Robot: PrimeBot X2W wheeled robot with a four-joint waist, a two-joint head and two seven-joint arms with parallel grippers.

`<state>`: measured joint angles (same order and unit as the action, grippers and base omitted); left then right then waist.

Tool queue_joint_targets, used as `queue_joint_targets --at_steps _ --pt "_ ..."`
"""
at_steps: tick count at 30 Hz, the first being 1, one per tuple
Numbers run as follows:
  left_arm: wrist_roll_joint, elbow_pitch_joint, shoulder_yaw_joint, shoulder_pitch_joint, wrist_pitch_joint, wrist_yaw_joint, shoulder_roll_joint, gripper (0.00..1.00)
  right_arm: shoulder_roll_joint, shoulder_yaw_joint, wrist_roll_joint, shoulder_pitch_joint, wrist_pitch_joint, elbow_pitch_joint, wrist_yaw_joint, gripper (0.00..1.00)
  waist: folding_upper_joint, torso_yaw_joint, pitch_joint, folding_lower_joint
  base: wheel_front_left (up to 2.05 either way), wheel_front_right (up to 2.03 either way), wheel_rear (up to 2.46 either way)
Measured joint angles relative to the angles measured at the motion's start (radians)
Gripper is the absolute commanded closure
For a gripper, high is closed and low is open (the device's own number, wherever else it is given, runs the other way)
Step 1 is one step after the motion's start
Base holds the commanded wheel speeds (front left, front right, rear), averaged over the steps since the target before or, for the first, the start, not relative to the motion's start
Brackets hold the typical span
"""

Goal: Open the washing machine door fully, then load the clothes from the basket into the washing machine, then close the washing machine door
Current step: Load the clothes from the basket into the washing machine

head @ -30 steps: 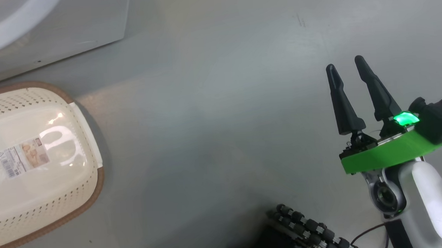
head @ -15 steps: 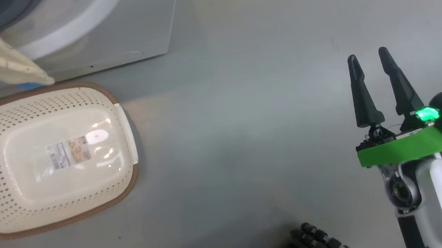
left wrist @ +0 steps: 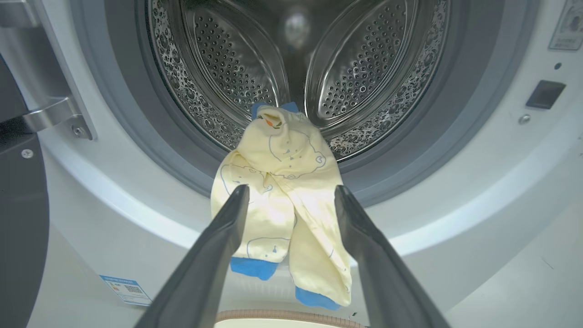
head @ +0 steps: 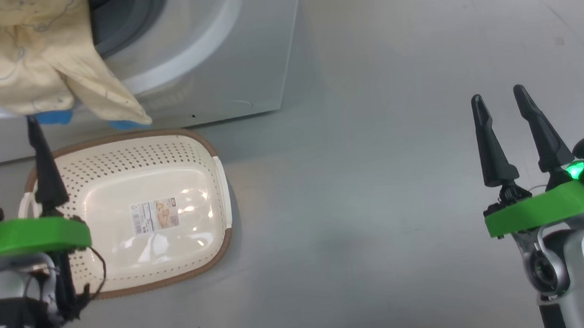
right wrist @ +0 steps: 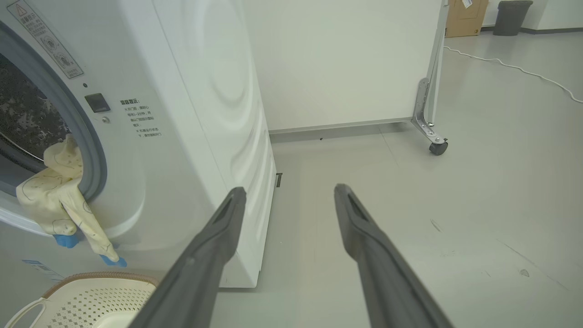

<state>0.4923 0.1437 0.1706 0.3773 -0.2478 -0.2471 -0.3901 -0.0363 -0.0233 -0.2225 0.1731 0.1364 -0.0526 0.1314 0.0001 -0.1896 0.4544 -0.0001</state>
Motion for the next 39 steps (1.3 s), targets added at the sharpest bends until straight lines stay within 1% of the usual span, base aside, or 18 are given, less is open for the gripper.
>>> queue_joint_targets --at_steps 6,11,17,18,29,39 --pt "-0.018 -0.073 0.031 -0.151 -0.007 -0.001 0.053 0.00 0.000 -0.014 0.034 -0.052 -0.042 -0.014 0.000 0.00 0.0000 0.055 -0.083 0.0000 0.00 0.00 0.00" --pt "-0.034 -0.112 0.038 -0.224 -0.007 -0.001 0.065 0.00 0.000 -0.016 0.054 -0.065 -0.070 -0.031 0.000 0.00 0.0000 0.100 -0.140 0.0000 0.00 0.00 0.00" --pt "-0.036 -0.124 0.045 -0.285 -0.007 -0.001 0.096 0.00 0.000 -0.019 0.062 -0.101 -0.095 -0.037 0.000 0.00 0.0000 0.134 -0.195 0.0000 0.00 0.00 0.00" --pt "-0.036 -0.125 0.045 -0.310 -0.007 -0.001 0.103 0.00 0.000 -0.019 0.065 -0.120 -0.103 -0.037 0.000 0.00 0.0000 0.142 -0.218 0.0000 0.00 0.00 0.00" --pt "-0.043 -0.127 0.052 -0.401 -0.007 -0.001 0.129 0.00 0.000 -0.019 0.066 -0.190 -0.130 -0.041 0.000 0.00 0.0000 0.164 -0.318 0.0000 0.00 0.00 0.00" --pt "-0.052 -0.142 0.043 -0.488 -0.007 -0.001 0.131 0.00 0.000 -0.016 0.064 -0.253 -0.147 -0.049 0.000 0.00 0.0000 0.145 -0.398 0.0000 0.00 0.00 0.00"
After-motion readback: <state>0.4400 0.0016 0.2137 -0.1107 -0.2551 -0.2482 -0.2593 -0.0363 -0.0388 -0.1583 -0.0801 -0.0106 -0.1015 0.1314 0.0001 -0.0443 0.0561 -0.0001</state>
